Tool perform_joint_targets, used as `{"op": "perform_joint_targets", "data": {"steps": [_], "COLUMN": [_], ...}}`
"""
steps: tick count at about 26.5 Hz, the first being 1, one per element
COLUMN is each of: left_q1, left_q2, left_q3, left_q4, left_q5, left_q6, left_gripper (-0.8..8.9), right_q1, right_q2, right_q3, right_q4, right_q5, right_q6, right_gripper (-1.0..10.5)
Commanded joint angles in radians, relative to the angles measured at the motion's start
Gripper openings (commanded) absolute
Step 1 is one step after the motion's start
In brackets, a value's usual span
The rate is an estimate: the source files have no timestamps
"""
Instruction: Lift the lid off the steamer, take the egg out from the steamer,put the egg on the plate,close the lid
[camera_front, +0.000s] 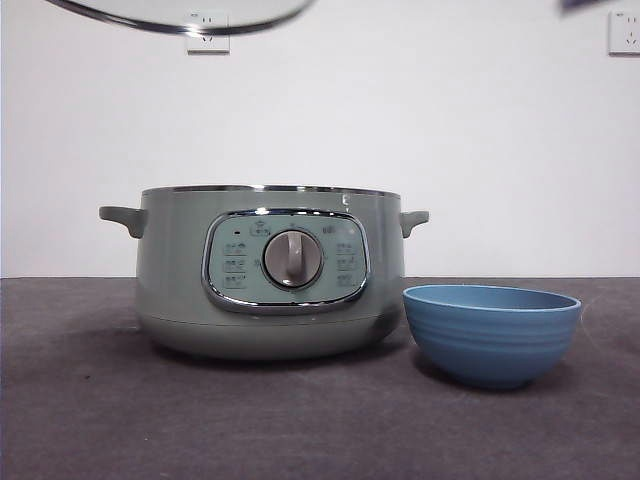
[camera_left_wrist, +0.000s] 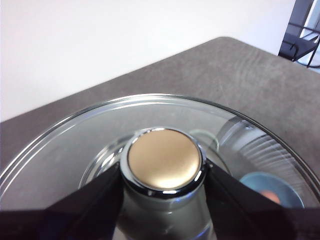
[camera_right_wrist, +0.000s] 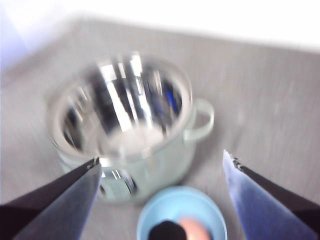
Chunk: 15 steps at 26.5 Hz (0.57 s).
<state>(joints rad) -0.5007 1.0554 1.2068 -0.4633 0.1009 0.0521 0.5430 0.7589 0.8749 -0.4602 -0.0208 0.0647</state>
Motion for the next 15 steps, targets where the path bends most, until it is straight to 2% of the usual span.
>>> {"op": "perform_joint_targets", "data": {"steps": [1, 4, 15], "left_q1": [-0.003, -0.004, -0.005], "left_q2": [0.067, 0.163, 0.352], "left_q3": [0.020, 0.020, 0.020], "left_q4": [0.124, 0.174, 0.317], "left_q5": [0.012, 0.012, 0.010], "left_q6": [0.003, 0.003, 0.000], "left_gripper": [-0.08, -0.08, -0.08], "right_q1": [0.001, 0.001, 0.001], "right_q2": [-0.083, -0.147, -0.165], "right_q3": [0.002, 0.002, 0.002], "right_q4": [-0.001, -0.004, -0.021], "right_q5": [0.015, 0.057, 0.055], "right_q6": [0.027, 0.029, 0.029], "right_gripper": [4.1, 4.1, 4.1]}}
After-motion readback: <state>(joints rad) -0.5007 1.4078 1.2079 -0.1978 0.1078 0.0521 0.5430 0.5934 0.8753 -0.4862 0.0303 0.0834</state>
